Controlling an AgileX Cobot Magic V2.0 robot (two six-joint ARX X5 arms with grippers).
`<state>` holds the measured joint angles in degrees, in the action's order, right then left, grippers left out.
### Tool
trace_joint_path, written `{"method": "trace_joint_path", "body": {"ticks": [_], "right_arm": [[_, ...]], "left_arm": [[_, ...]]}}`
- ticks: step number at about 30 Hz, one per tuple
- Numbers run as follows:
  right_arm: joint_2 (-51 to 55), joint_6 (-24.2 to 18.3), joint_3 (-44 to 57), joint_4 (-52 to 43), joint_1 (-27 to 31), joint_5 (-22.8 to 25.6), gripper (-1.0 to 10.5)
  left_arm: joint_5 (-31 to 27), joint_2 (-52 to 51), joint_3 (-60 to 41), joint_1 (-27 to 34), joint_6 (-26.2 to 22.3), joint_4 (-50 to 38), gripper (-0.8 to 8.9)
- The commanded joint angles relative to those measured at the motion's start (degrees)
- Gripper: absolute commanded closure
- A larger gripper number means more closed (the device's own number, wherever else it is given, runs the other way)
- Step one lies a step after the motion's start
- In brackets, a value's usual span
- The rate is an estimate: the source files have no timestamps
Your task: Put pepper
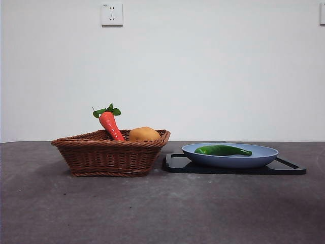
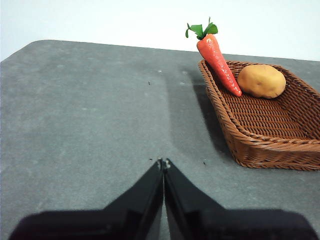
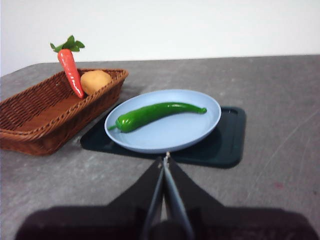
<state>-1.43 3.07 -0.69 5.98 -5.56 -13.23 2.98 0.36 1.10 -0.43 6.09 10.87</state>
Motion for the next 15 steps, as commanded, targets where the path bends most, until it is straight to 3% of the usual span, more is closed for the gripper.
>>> {"method": "trace_joint_path", "body": {"ticks": [1,15], "right_arm": [[0.83,0.74,0.24,1.70,-0.07,0.24,9.4],[1.44,2.60,0.22,3.08,-0.07,0.11,9.4]], "left_arm": [[0.20,-0.20,-0.13,0.13,0.28,0.55,8.05],[0.20,-0.20,-0.13,0.13,0.28,0.55,8.05]]}}
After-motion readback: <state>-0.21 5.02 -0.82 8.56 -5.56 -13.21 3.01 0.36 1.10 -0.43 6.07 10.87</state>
